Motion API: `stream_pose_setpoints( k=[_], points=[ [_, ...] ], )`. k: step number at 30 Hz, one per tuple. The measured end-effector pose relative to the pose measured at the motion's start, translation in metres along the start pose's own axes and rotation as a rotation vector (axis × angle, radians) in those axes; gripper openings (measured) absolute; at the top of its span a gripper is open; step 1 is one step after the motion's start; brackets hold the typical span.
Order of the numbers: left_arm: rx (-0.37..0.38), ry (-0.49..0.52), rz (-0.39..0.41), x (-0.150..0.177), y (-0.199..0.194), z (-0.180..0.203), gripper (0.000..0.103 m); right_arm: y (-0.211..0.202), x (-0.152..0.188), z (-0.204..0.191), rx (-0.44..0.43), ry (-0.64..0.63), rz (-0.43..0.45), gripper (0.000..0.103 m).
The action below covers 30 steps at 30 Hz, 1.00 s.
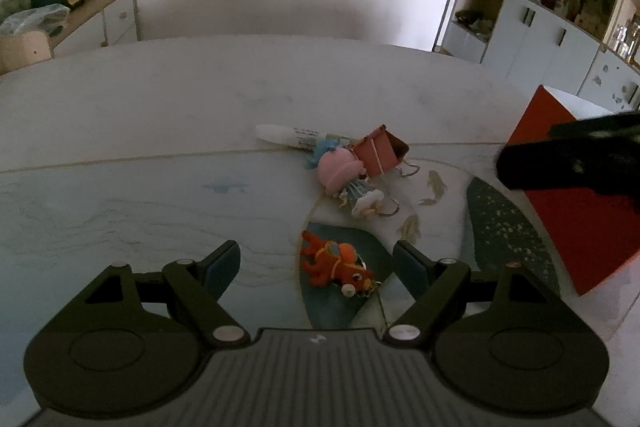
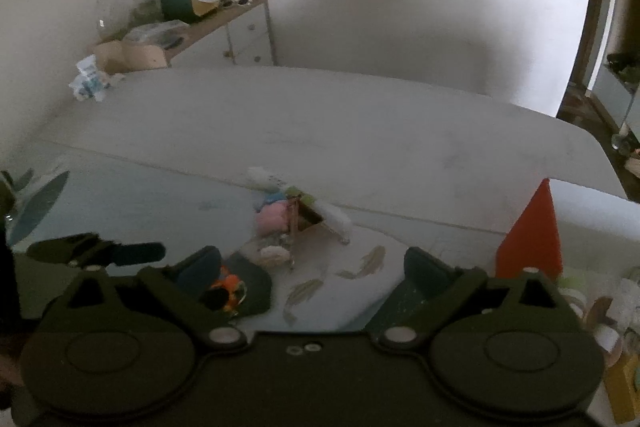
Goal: Organize rigid objects
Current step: 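Grasp the red plush toy with left tool while right tool grasps red binder clip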
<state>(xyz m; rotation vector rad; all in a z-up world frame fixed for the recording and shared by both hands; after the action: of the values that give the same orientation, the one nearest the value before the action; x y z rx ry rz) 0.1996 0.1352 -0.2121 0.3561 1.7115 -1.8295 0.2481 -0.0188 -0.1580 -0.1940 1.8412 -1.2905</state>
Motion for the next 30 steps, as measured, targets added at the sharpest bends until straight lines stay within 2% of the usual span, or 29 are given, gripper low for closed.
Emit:
stream_pose_setpoints(
  k=[6, 14, 23, 28, 30],
  points=[
    [-0.009, 0.009, 0.003, 0.001, 0.012, 0.002, 0.083, 0.028, -0.011, 0.003, 0.001, 0.052, -0.04, 0.09],
    [-0.025, 0.022, 0.015, 0.002, 0.024, 0.004, 0.083, 0.059, -0.022, -0.006, 0.016, 0.017, -0.055, 0.074],
    [-0.025, 0.036, 0.026, 0.001, 0.031, 0.01, 0.083, 0.075, -0.023, -0.003, 0.005, 0.056, -0.082, 0.055],
    [-0.025, 0.031, 0.019, 0.002, 0.033, 0.01, 0.076, 0.08, -0.023, -0.003, -0.009, 0.063, -0.088, 0.047],
    [-0.022, 0.032, 0.018, 0.002, 0.032, 0.011, 0.068, 0.08, -0.023, -0.003, -0.011, 0.066, -0.087, 0.043]
  ],
)
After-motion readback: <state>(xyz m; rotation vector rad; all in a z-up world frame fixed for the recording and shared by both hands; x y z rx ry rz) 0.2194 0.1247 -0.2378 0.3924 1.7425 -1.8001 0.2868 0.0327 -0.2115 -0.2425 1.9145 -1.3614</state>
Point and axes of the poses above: each gripper's, at about its wrist camera, not at the fingertips, and y roughly the way its jaws point, z to its right, x to its underside, the point moved 5 cm from there along y, roughly the way its jaws point, and after that the axes turned 9 degrees about -z, right-handed, at the moved point
